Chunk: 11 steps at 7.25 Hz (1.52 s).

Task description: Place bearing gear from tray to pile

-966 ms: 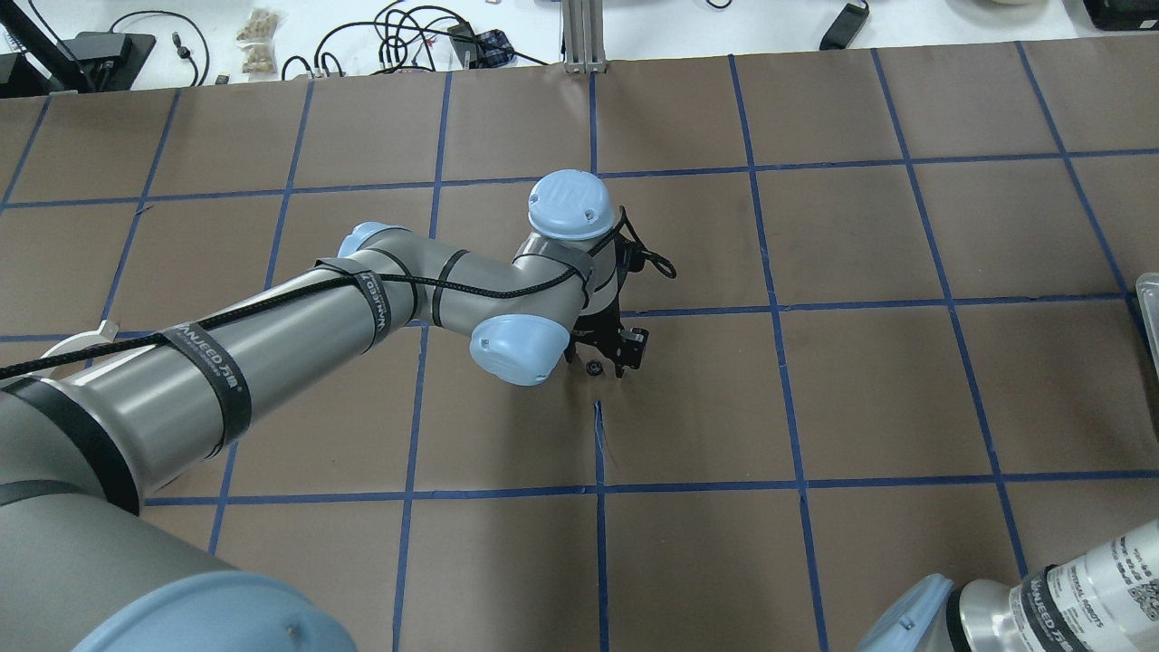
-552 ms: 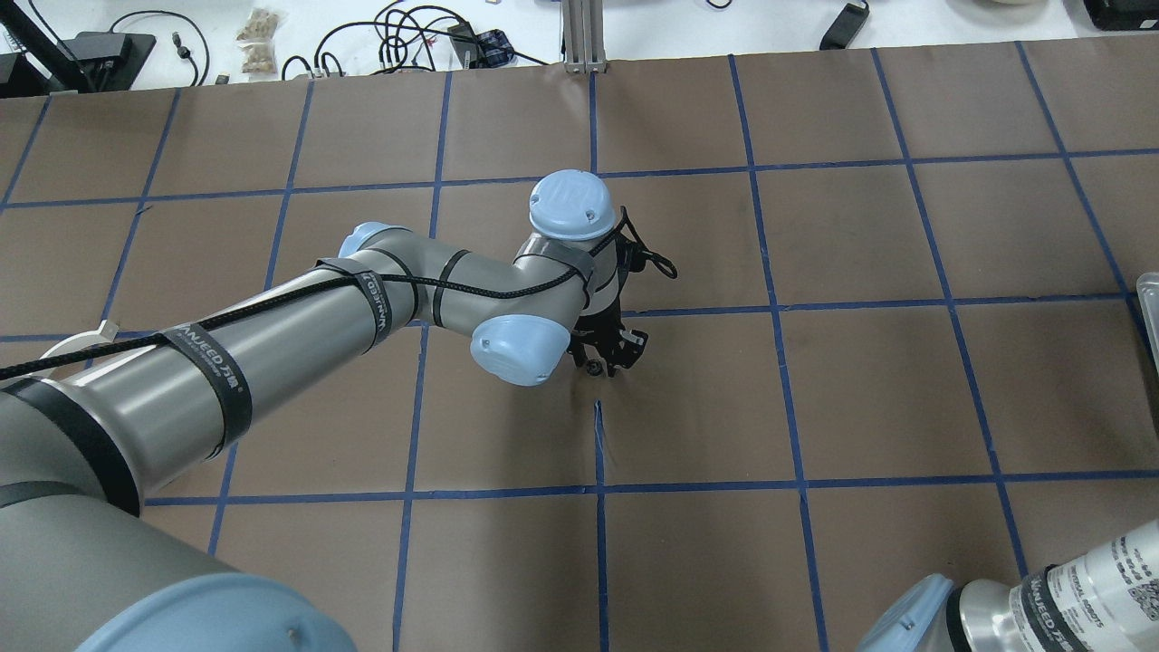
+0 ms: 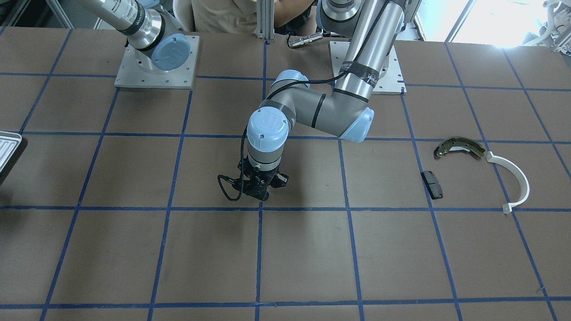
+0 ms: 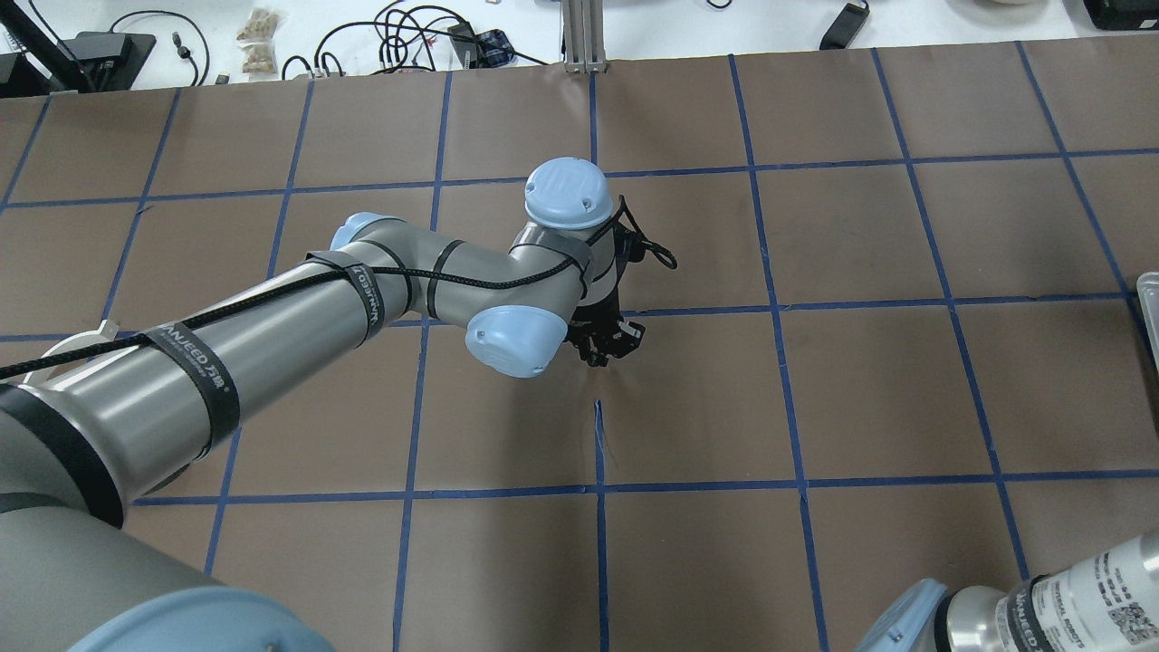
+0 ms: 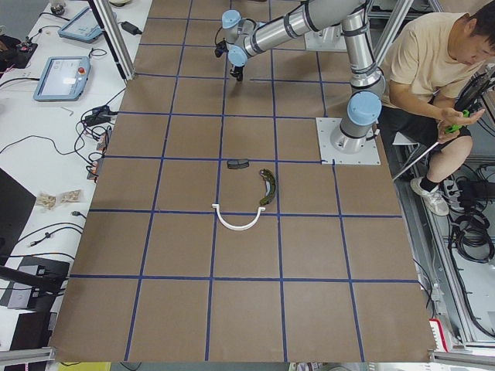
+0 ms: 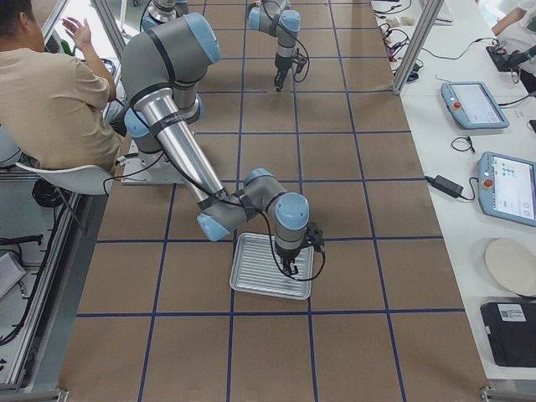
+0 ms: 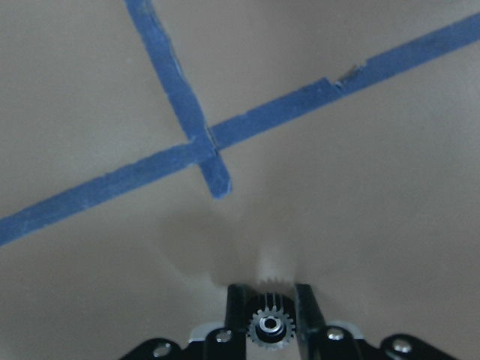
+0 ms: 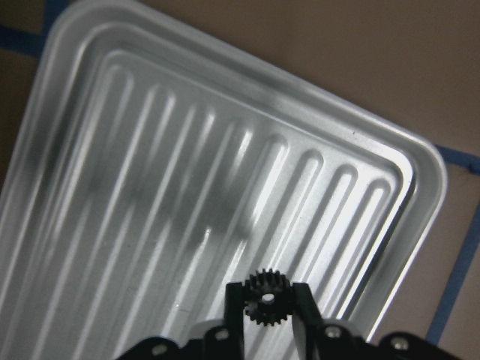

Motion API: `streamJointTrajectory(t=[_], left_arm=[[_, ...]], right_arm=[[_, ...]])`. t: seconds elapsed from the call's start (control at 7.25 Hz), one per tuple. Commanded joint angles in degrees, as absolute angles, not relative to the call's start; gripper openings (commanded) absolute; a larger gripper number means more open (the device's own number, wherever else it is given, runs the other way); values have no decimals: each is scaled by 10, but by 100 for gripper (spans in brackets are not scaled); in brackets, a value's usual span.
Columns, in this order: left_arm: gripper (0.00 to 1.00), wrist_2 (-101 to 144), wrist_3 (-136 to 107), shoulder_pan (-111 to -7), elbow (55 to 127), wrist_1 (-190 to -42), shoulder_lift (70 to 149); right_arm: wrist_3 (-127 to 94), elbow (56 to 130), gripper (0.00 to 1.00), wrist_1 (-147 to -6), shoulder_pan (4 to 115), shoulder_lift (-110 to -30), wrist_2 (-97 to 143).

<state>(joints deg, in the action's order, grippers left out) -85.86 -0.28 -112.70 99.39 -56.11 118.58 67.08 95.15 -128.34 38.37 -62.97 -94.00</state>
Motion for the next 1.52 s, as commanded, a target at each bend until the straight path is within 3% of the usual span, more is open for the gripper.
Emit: streamJointTrajectory(t=[0.0,0.28,0.55,0.97,1.38], left_arm=[[0,-888,23,-1087,970,-618,1166],[0,-925,95,-988,922,-728,1137],[0,-951,192,-881,925,-756,1124],[0,-955,263,-762,928,-758,1114],[0,-954,404,-635,954,-745,1114]], right_arm=[[572,1002,0,-1253,483,-691,-940],[409,1091,0,-1229,615,-801,-938],[242,1152,0,-1219,759,-825,-929],[-95,1147,0,-1216,983,-801,-842],[-311,1135,0,-1340,1144,-740,-842]])
